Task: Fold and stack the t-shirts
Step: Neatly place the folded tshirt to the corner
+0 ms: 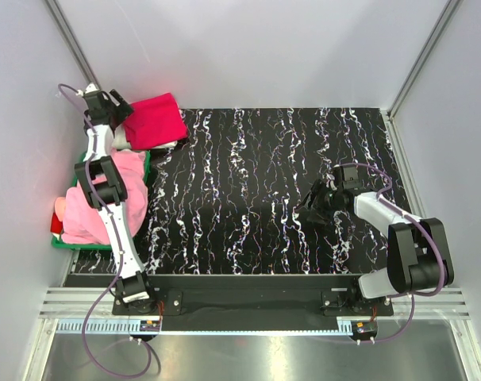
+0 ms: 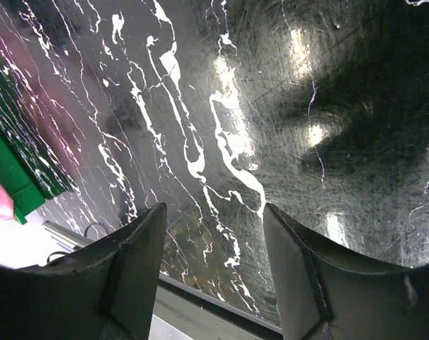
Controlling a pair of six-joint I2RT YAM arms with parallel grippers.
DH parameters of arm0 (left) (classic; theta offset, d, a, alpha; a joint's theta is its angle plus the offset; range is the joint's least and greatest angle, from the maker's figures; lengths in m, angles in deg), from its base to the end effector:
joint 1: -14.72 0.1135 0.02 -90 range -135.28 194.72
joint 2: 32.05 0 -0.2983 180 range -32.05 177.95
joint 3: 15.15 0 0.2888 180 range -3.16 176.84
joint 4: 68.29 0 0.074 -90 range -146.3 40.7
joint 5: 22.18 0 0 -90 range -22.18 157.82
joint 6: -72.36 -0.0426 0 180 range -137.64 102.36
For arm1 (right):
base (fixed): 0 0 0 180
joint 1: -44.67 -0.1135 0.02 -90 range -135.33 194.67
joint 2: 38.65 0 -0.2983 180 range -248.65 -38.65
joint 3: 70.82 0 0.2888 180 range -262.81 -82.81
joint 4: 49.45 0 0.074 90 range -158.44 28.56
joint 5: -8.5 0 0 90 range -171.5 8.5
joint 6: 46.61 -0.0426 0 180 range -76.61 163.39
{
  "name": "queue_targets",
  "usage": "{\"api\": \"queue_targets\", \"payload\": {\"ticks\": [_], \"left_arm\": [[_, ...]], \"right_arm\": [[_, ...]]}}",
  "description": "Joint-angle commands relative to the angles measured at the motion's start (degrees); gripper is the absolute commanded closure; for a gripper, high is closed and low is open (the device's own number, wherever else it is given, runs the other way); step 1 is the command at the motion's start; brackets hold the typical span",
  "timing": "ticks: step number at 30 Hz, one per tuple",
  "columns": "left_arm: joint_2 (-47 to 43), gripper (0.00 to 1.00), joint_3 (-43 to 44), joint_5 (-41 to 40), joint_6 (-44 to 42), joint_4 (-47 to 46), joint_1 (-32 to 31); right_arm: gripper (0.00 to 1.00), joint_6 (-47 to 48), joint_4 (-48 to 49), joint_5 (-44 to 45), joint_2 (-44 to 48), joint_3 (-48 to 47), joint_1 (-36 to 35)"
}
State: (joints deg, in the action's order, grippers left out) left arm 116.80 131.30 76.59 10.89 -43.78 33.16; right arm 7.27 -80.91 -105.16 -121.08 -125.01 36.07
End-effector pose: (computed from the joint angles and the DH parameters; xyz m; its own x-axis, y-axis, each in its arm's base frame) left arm 0.6352 0.2049 0.2032 -0.2895 -0.5941 -0.7505 -0.3664 0.7931 -0.4865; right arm 0.2863 0.0606 0.1750 -0.8883 0.4117 -0.2033 0.2309 0.7832 0.5773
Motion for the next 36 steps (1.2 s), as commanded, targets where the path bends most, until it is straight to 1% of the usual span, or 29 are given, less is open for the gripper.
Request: {"api": "queue_targets", "payload": {"ticks": [1, 3, 5, 6, 8, 9, 13, 18, 19, 20, 21, 22, 26, 33, 36], "left_arm": [[0.91, 0.13, 5.91, 0.89, 1.61, -1.26, 1.25], [0.91, 0.15, 4.33, 0.89, 2.66, -3.28, 1.34], [1.26, 0.21, 3.63, 1.07, 3.46, -5.04, 1.34], [1.61, 0.26, 3.71, 1.16, 3.81, -5.56, 1.34], [2.48, 0.29, 4.15, 1.51, 4.34, -6.36, 1.25], [3.1, 0.33, 4.76, 1.59, 4.51, -6.71, 1.34], [4.51, 0.37, 5.73, 1.6, 5.04, -7.76, 1.25], [6.09, 0.38, 6.08, 1.95, 6.09, -9.87, 0.99], [6.53, 0.41, 6.52, 2.21, 6.27, -10.57, 0.9], [6.71, 0.49, 6.78, 2.04, 6.27, -10.93, 0.81], [6.8, 0.55, 6.79, 1.95, 6.27, -11.37, 0.72], [6.88, 0.69, 6.79, 1.51, 6.44, -12.15, 0.55], [6.71, 1.0, 7.22, -0.25, 6.45, -13.92, 0.46], [8.29, 1.0, 13.37, -4.03, 4.43, -14.27, 0.72], [8.82, 1.0, 13.9, -5.17, 2.77, -16.46, 0.9]], "right_arm": [[0.36, -0.44, 1.8, -0.6, 0.52, -1.49, -0.01], [0.36, -0.44, 2.24, -0.42, 0.26, -1.05, -0.01], [0.36, -0.53, 2.93, -0.51, -0.18, -0.61, -0.01], [0.36, -0.53, 3.11, -0.51, -0.62, -0.52, 0.07], [0.36, -0.36, 3.47, -0.51, -1.5, -0.43, -0.1], [0.37, -0.36, 3.73, -0.51, -2.02, -0.52, -0.01], [0.37, -0.27, 4.52, -0.6, -3.08, -0.61, -0.01], [0.37, -0.44, 5.93, -0.69, -5.1, -0.87, 0.08], [0.37, -0.53, 6.1, -0.69, -5.45, -0.87, -0.01], [0.37, -0.53, 6.45, -0.77, -5.98, -0.78, -0.01], [0.37, -0.62, 6.63, -0.77, -6.33, -0.87, 0.07], [0.37, -0.53, 6.81, -0.77, -6.77, -0.78, 0.08], [0.37, -0.44, 7.42, -0.77, -8.18, -0.78, -0.01], [0.38, -0.62, 9.09, -1.74, -11.69, -1.57, -0.01], [0.38, -0.71, 9.53, -1.92, -12.92, -1.93, 0.07]]}}
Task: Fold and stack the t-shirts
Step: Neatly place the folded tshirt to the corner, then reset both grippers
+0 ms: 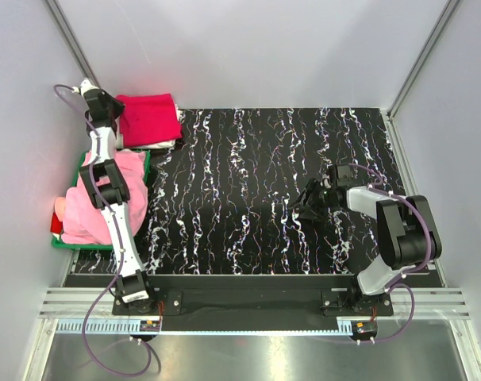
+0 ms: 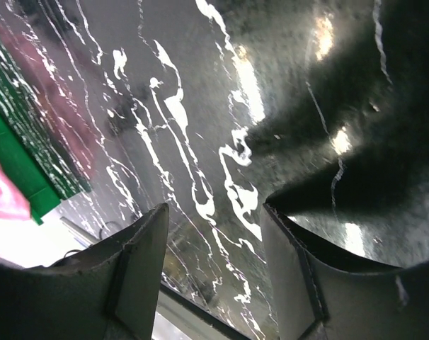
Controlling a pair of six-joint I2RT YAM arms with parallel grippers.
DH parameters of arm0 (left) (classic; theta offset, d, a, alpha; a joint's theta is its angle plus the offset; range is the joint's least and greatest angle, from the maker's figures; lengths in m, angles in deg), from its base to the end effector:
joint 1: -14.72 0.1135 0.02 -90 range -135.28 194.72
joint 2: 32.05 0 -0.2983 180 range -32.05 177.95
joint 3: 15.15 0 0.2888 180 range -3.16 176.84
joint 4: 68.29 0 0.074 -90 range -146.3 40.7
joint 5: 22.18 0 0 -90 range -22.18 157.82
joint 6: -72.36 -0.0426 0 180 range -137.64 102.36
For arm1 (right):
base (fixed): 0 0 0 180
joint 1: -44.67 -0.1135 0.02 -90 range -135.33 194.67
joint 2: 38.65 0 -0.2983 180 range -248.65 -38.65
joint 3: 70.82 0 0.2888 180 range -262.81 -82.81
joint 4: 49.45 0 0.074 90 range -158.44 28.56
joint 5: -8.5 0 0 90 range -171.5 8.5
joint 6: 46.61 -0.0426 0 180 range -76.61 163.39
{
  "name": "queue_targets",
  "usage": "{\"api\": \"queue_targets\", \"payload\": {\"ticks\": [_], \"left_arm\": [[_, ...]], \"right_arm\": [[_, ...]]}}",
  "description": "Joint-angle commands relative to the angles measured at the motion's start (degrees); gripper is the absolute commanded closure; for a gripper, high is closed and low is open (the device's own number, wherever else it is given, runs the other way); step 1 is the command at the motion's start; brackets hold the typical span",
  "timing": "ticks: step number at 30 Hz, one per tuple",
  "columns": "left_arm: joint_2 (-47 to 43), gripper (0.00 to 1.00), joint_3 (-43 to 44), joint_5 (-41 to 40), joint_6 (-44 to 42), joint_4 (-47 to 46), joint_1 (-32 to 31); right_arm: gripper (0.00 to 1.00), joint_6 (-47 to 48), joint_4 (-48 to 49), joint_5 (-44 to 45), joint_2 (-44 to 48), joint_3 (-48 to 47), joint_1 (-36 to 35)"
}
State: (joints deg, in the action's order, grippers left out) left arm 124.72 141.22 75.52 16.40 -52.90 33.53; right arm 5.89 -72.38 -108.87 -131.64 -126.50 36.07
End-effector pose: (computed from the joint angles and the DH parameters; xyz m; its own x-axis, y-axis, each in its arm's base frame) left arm 0.6595 0.2186 0.1975 -0.1029 -0.6211 -0.7770 -0.3078 0.7627 -0.5689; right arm 0.3142 0.0673 0.1393 -0.8992 0.4108 -0.1508 0.2382 0.7486 0.6188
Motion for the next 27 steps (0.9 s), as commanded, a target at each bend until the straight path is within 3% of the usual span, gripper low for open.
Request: {"api": "queue_targets", "payload": {"ticks": [1, 2, 3, 4, 6, 7, 10, 13, 20, 23, 27], "left_arm": [[1.17, 1.0, 4.07, -4.62, -3.1, -7.79, 0.62], [1.34, 0.97, 4.33, -4.89, -3.1, -8.05, 0.53], [1.69, 0.88, 4.51, -5.24, -3.28, -8.32, 0.44], [2.13, 0.69, 4.77, -6.11, -3.54, -9.54, 0.53], [2.75, 0.49, 5.12, -7.43, -3.46, -10.77, 0.44], [2.58, 0.29, 4.86, -7.61, -3.28, -10.87, 0.53], [-0.49, 0.01, 1.02, -7.53, -2.4, -11.13, 0.88], [-6.55, 0.01, -4.17, -6.13, -1.35, -12.18, 0.7], [-29.56, 0.01, -32.37, -6.12, 4.1, -16.67, 0.09], [-38.45, 0.01, -39.42, -7.53, 3.05, -13.43, -0.87], [-46.8, 0.01, -41.88, -8.06, 2.26, -0.72, -2.19]], "right_arm": [[0.38, 0.76, 1.36, 1.71, -2.72, -0.61, -0.01], [0.38, 0.76, 1.36, 1.62, -2.98, -0.62, -0.01], [0.38, 0.76, 1.36, 1.62, -3.16, -0.62, -0.01], [0.38, 0.67, 1.36, 1.71, -3.34, -0.7, -0.01], [0.38, 0.58, 1.53, 1.54, -3.34, -0.62, -0.01], [0.38, 0.49, 1.54, 1.54, -3.16, -0.53, 0.07], [0.38, 0.23, 1.27, 0.66, -1.94, -0.27, 0.07], [0.39, -0.03, 0.4, 0.66, 0.95, 0.44, -0.01], [0.38, 1.02, -3.47, 0.75, 8.96, 1.5, -0.27], [0.35, 3.04, -8.56, 1.88, 13.09, -0.52, -1.42], [0.29, 4.01, -12.7, 2.94, 19.41, -1.76, -2.91]]}}
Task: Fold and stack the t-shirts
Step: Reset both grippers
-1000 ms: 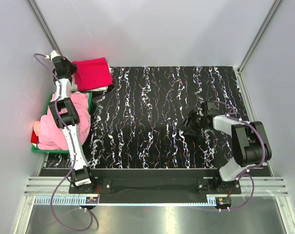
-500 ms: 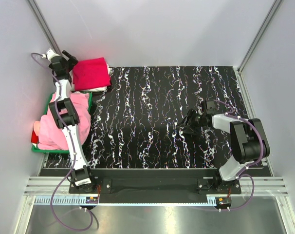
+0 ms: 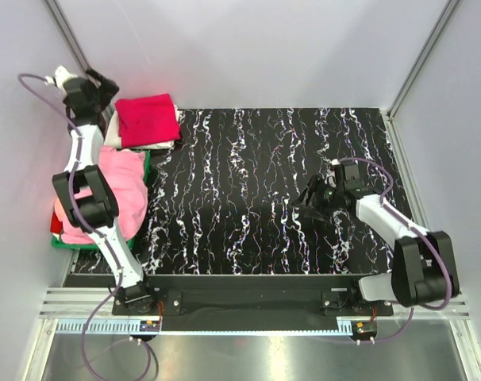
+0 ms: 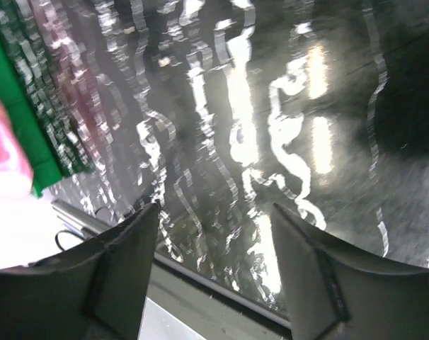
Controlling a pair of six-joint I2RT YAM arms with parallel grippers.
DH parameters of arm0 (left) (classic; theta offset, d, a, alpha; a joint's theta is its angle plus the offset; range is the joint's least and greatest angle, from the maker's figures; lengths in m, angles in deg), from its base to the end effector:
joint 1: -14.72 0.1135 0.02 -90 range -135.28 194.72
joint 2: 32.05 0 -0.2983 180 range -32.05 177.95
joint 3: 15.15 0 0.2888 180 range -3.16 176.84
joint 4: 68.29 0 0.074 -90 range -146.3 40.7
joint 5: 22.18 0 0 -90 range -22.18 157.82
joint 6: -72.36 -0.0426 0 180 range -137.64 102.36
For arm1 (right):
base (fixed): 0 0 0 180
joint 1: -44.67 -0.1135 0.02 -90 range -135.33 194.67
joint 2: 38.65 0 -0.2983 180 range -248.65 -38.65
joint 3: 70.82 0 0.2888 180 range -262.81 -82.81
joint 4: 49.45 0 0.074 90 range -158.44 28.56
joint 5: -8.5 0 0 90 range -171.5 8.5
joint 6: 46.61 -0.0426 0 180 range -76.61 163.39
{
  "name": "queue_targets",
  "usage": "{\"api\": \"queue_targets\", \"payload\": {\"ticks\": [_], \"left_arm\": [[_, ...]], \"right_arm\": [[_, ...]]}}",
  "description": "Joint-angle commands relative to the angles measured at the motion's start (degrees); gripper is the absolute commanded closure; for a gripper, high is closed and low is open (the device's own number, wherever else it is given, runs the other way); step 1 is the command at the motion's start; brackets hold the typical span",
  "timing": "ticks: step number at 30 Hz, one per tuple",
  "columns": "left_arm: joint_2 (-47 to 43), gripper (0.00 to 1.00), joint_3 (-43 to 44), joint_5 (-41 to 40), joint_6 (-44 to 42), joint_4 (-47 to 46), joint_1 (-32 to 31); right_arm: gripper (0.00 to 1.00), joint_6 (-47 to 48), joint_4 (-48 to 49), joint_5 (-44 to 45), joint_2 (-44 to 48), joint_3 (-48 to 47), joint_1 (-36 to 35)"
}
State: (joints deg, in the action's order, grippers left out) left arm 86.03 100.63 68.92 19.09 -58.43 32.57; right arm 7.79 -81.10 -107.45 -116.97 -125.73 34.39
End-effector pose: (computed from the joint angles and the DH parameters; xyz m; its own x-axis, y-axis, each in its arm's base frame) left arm 0.5361 0.1718 0.3405 0.0119 -0.6243 -0.7811 -0.3512 0.7287 -0.5879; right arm 0.2810 0.0699 0.1988 -0.8928 0.3700 -0.2569 0.1386 0.7682 0.6251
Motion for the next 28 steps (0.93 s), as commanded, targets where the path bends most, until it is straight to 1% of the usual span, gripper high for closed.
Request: {"api": "queue_targets", "payload": {"ticks": [1, 2, 3, 5, 6, 7, 9, 10, 11, 12, 13, 14, 16, 17, 18, 19, 20, 21, 23, 24, 26, 28], "left_arm": [[-9.61, 0.01, -2.35, -1.46, -0.78, 7.03, -1.67], [-11.19, 0.01, -4.19, -1.46, -1.04, 8.79, -2.28], [-14.51, 0.01, -5.95, 1.94, -2.27, 11.07, -3.42], [-18.22, 0.01, -11.57, 4.42, -3.24, 13.63, -4.48], [-21.81, 0.01, -13.07, 9.13, -4.9, 16.78, -5.44], [-23.67, 0.01, -16.91, 11.35, -5.52, 18.29, -5.89], [-29.2, 0.01, -21.06, 16.7, -9.11, 21.8, -8.42], [-31.31, 0.01, -23.26, 17.61, -9.92, 22.34, -9.4], [-33.6, 0.01, -28.59, 19.01, -10.79, 22.43, -10.37], [-38.49, 0.01, -30.99, 20.85, -12.54, 22.61, -12.03], [-41.06, 0.01, -33.36, 21.04, -12.91, 23.04, -12.92], [-45.96, 0.01, -38.09, 21.65, -13.7, 24.09, -13.36], [-50.91, 0.01, -42.59, 21.84, -15.2, 25.77, -14.15], [-55.28, 0.01, -44.79, 21.84, -15.46, 27.25, -14.07], [-57.42, 0.01, -48.64, 21.23, -15.72, 28.05, -14.07], [-59.35, 0.01, -50.51, 21.57, -16.07, 28.58, -14.07], [-63.11, 0.01, -52.09, 22.27, -17.21, 29.63, -14.07], [-64.98, 0.01, -55.41, 22.1, -17.65, 29.99, -14.15], [-69.71, 0.01, -58.25, 21.84, -19.06, 30.95, -14.07], [-71.13, 0.01, -59.39, 20.79, -18.19, 30.61, -14.33], [-74.47, 0.01, -58.53, 21.13, -18.71, 31.05, -14.85], [-76.76, 0.01, -58.26, 16.32, -18.1, 31.22, -15.38]], "right_arm": [[0.27, 2.02, -5.11, 1.43, 6.94, -2.44, -1.49], [0.26, 2.19, -5.73, 1.52, 7.83, -2.35, -1.67], [0.25, 2.11, -6.26, 1.35, 8.79, -1.74, -1.93], [0.24, 1.5, -6.62, 0.65, 11.69, -0.86, -1.93], [0.23, 1.23, -6.53, -0.31, 14.14, 0.02, -2.02], [0.22, 1.05, -6.71, -0.59, 15.47, 0.37, -2.11], [0.21, 0.18, -7.32, -0.68, 18.28, 0.99, -2.11], [0.2, 0.09, -8.19, -0.68, 20.82, 0.91, -2.2], [0.2, 0.0, -8.81, -0.5, 22.15, 0.82, -2.2], [0.2, -0.26, -9.51, -0.06, 23.12, 0.64, -2.2], [0.19, -0.27, -10.65, 0.11, 25.22, 0.55, -2.2], [0.19, -0.53, -11.27, 0.38, 26.02, 0.47, -2.11], [0.19, -1.14, -12.77, 0.82, 28.65, 0.81, -2.2], [0.19, -1.67, -13.12, 0.64, 29.45, 1.16, -2.2], [0.19, -2.11, -13.56, 0.73, 31.28, 1.78, -2.2], [0.18, -2.46, -13.56, 0.64, 32.26, 2.39, -2.2], [0.18, -3.51, -13.39, 0.64, 33.31, 3.44, -2.2], [0.18, -3.87, -13.47, 0.47, 34.89, 3.8, -2.2], [0.18, -5.0, -13.82, 0.2, 36.22, 4.77, -2.2], [0.17, -5.1, -14.52, -0.06, 37.09, 4.77, -2.2], [0.18, -5.19, -15.23, 0.03, 38.15, 4.77, -2.2], [0.16, -5.19, -16.72, 1.26, 39.65, 4.42, -2.2]]}}
